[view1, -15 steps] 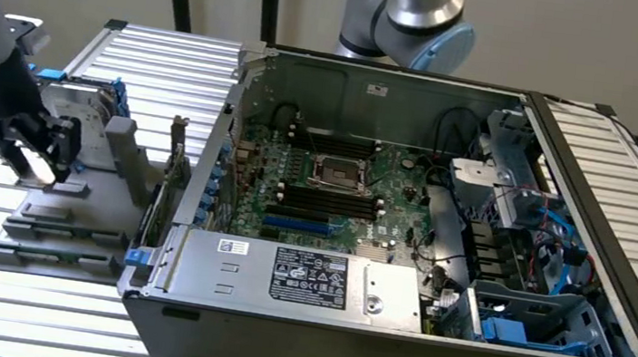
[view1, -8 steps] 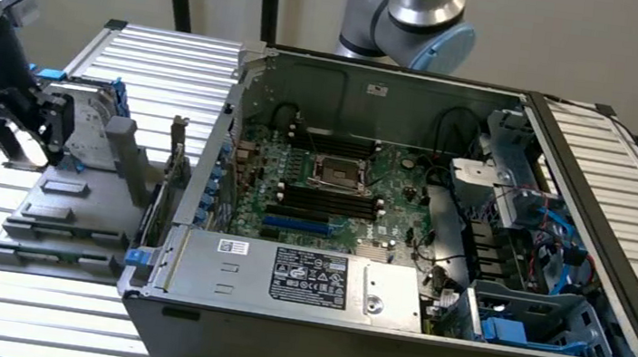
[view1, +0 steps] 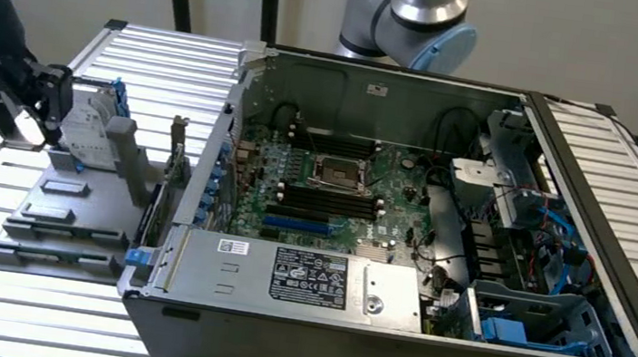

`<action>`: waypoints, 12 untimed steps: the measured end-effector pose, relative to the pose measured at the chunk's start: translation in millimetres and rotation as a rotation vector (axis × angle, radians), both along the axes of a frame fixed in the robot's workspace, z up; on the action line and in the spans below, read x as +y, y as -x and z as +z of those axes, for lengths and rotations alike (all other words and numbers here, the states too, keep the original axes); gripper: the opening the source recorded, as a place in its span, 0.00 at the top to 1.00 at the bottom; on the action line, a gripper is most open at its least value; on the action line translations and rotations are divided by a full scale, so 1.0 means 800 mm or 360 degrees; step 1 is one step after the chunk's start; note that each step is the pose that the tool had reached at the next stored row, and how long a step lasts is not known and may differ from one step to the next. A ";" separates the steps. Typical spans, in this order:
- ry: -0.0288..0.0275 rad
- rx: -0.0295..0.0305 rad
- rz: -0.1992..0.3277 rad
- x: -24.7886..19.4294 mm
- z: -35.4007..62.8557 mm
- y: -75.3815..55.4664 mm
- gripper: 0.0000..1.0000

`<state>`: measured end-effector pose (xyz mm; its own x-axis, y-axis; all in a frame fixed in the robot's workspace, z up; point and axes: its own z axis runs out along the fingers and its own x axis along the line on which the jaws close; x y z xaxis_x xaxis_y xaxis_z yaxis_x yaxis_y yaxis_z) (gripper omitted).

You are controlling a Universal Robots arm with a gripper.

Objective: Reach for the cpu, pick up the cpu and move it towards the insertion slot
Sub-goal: 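Pick up the cpu and move it towards the insertion slot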

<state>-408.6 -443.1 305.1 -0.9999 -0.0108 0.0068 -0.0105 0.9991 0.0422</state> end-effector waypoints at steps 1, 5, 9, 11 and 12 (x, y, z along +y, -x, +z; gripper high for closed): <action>0.00001 0.00003 0.0000 0.0000 0.006 -0.003 0.45; -0.00006 0.00008 0.0002 0.0000 0.028 -0.020 0.45; -0.00015 0.00017 0.0003 0.0000 0.051 -0.037 0.45; -0.00016 0.00026 0.0004 0.0000 0.062 -0.046 0.45; -0.00019 0.00028 0.0004 0.0000 0.068 -0.051 0.45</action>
